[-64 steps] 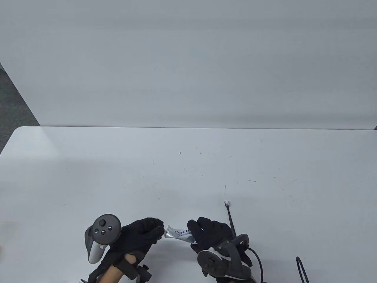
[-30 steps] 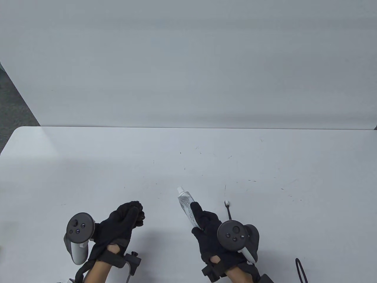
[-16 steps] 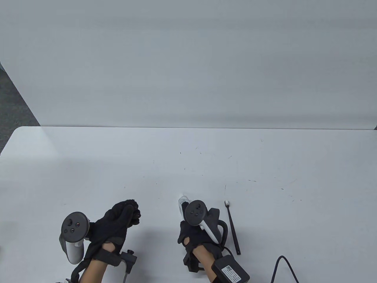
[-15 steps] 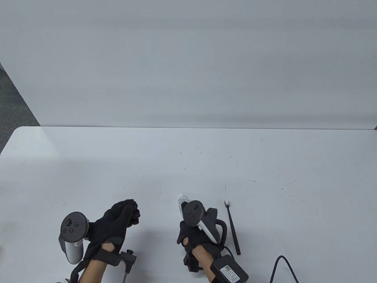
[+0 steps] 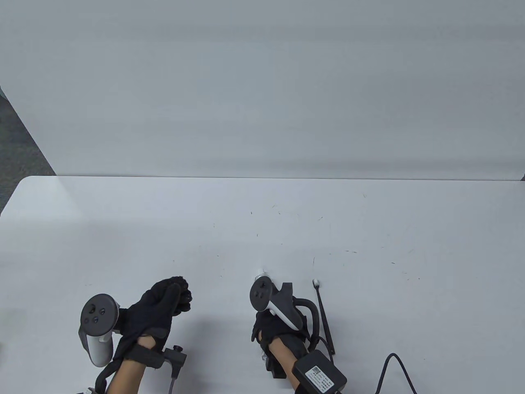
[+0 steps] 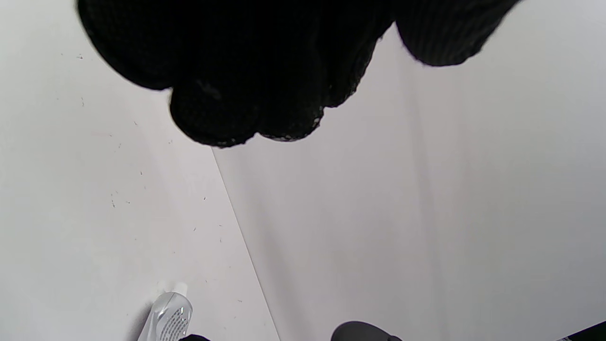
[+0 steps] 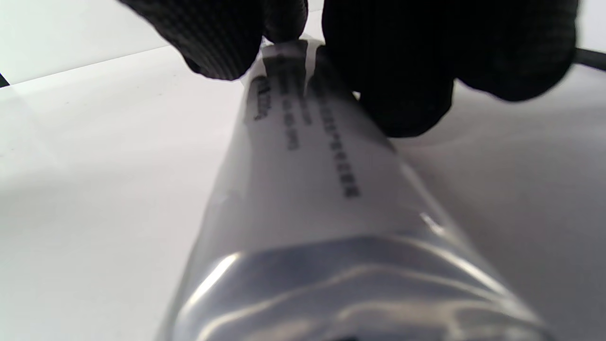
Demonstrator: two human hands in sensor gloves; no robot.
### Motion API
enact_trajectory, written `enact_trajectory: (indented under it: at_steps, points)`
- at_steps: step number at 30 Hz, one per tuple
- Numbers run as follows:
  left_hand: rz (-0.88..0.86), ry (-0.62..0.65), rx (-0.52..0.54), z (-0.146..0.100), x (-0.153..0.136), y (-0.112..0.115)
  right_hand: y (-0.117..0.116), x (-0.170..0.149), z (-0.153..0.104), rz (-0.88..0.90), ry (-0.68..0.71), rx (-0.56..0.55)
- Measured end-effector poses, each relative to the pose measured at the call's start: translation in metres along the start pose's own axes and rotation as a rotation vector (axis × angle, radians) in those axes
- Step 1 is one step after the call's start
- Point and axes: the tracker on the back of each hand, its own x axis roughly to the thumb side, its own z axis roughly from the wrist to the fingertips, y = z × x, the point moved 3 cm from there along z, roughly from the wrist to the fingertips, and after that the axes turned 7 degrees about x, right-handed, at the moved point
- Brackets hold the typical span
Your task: Squeeze toothpaste onto toothbrush
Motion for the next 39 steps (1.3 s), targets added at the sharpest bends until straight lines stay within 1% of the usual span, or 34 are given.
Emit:
enact_trajectory:
  at_steps: [6, 8, 10, 11, 12, 14, 15, 16, 18, 20, 21, 22, 24, 27, 28, 29, 33, 37, 39]
  points:
    - [0.03, 0.001, 0.002, 0.0, 0.0, 0.0, 0.006, -0.003, -0.009, 0.004, 0.033, 0.03]
    - [0.077, 0.024, 0.022, -0.001, 0.003, -0.002, 0.017, -0.003, -0.02, -0.013, 0.073, -0.001]
    - [0.184, 0.08, 0.068, -0.003, 0.01, -0.005, 0.036, -0.005, -0.036, 0.003, 0.139, -0.094]
    - [0.291, 0.127, 0.104, -0.005, 0.016, -0.006, 0.049, -0.008, -0.048, 0.024, 0.189, -0.162]
    - [0.381, 0.167, 0.117, -0.008, 0.023, -0.006, 0.06, -0.011, -0.06, 0.05, 0.265, -0.222]
    - [0.605, 0.262, 0.149, -0.013, 0.035, -0.002, 0.074, -0.017, -0.079, 0.09, 0.416, -0.29]
    - [0.775, 0.325, 0.168, -0.017, 0.042, 0.004, 0.083, -0.024, -0.092, 0.082, 0.513, -0.331]
    - [0.875, 0.363, 0.176, -0.019, 0.046, 0.008, 0.087, -0.028, -0.1, 0.063, 0.545, -0.373]
    - [1.116, 0.473, 0.18, -0.026, 0.055, 0.023, 0.099, -0.045, -0.121, -0.052, 0.569, -0.577]
    - [1.243, 0.509, 0.124, -0.029, 0.056, 0.036, 0.104, -0.059, -0.134, -0.156, 0.561, -0.725]
    - [1.302, 0.491, 0.099, -0.03, 0.055, 0.041, 0.104, -0.067, -0.137, -0.209, 0.542, -0.772]
    - [1.33, 0.48, 0.084, -0.031, 0.055, 0.044, 0.103, -0.073, -0.136, -0.249, 0.522, -0.767]
    - [1.371, 0.484, 0.066, -0.033, 0.054, 0.05, 0.096, -0.09, -0.128, -0.314, 0.459, -0.71]
    - [1.388, 0.475, 0.052, -0.031, 0.051, 0.053, 0.083, -0.105, -0.116, -0.354, 0.431, -0.66]
    - [1.392, 0.455, 0.032, -0.029, 0.048, 0.054, 0.078, -0.109, -0.113, -0.368, 0.417, -0.629]
    - [1.396, 0.435, 0.01, -0.027, 0.043, 0.056, 0.076, -0.113, -0.111, -0.381, 0.405, -0.63]
    - [1.438, 0.376, -0.064, -0.019, 0.025, 0.061, 0.073, -0.12, -0.106, -0.337, 0.391, -0.607]
    - [1.44, 0.32, -0.104, -0.014, 0.012, 0.062, 0.068, -0.12, -0.103, -0.331, 0.377, -0.562]
    - [1.439, 0.306, -0.114, -0.012, 0.009, 0.062, 0.068, -0.119, -0.103, -0.325, 0.375, -0.557]
